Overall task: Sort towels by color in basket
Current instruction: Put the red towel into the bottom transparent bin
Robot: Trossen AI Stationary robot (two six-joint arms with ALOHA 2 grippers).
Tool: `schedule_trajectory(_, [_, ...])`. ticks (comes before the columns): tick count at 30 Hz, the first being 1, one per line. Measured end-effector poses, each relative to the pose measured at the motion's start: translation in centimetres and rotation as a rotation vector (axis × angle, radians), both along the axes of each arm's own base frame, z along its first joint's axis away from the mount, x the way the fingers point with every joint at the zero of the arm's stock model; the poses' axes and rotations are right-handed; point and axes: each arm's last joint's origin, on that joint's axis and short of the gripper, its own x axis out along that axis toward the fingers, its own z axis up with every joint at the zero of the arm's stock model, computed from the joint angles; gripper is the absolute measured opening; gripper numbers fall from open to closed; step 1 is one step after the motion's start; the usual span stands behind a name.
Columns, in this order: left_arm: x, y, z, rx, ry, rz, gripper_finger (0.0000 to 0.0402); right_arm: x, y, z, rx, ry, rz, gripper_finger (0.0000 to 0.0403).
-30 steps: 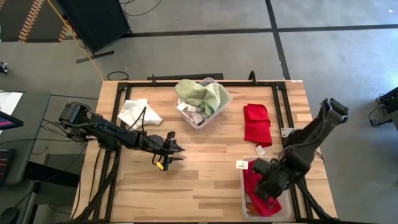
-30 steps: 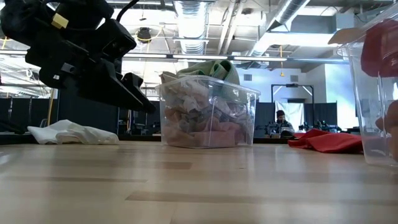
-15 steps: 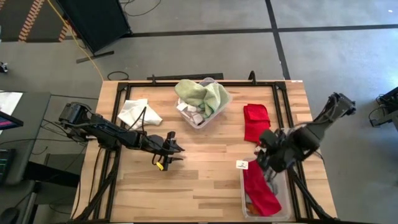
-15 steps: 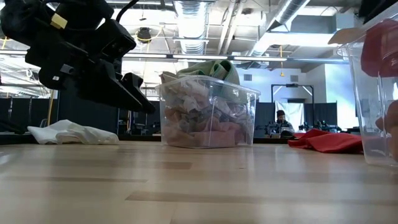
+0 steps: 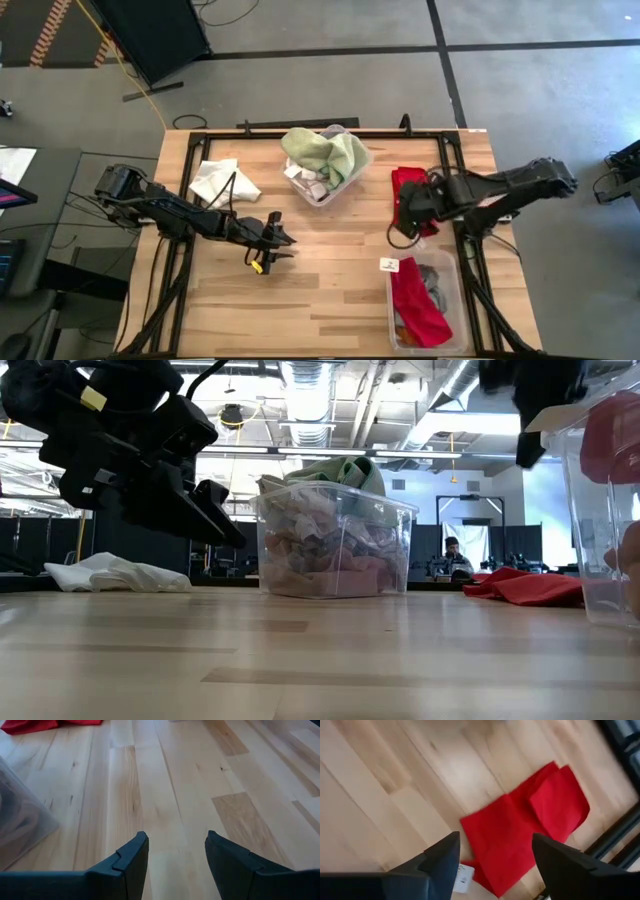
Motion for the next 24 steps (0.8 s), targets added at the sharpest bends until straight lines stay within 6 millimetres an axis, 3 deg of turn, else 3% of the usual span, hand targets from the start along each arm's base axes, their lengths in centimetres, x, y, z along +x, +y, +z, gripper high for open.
schedule_trajectory(9, [-0.1,0.0,-0.2,0.005,0.027,0.0,0.0185,0.1,-3.6,-5.4,0.102,0.12,0.046,0.031])
schedule_trajectory(24, [-0.1,0.0,-0.2,0.002,0.027,0.001,0.0185,-1.3,-8.4,-11.1,0.149,0.104,-0.003,0.0386])
